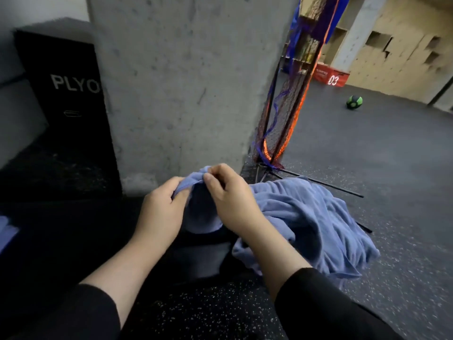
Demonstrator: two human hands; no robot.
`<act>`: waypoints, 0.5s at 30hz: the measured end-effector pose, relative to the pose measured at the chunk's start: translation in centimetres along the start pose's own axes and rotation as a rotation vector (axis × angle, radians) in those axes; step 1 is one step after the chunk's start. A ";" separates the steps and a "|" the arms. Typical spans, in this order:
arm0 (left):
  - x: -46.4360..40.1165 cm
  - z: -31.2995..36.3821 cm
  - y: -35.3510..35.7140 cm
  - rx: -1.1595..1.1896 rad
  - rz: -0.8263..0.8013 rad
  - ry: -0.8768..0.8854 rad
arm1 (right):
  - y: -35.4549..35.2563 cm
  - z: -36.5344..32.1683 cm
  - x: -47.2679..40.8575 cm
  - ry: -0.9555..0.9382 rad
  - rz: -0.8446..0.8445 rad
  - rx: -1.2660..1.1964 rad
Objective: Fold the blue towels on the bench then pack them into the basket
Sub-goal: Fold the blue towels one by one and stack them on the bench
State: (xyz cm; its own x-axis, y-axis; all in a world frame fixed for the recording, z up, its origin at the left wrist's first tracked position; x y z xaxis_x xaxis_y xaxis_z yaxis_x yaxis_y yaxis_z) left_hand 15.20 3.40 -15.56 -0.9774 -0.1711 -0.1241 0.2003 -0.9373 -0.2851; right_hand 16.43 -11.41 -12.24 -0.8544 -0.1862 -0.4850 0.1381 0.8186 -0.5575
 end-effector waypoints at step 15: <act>-0.6 -3.4 -14.3 0.122 -0.014 -0.225 | 9.8 -3.7 -2.4 0.047 -0.133 -0.165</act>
State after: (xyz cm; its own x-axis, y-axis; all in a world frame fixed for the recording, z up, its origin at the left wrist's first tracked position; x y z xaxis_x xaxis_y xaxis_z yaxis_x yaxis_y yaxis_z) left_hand 13.16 18.00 -14.67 -0.9733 -0.2077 0.0973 0.1898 -0.9675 -0.1670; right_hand 17.97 -0.88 -14.05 -0.8828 -0.2760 -0.3801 -0.0580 0.8670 -0.4949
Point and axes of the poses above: each hand's wrist, its own x-axis away from the middle knuckle, its own y-axis out of the palm, z = x × y, the point moved 2 cm from there along -x, towards the middle knuckle, and after that the axes turned 13 degrees about -y, right-handed, at the moved point
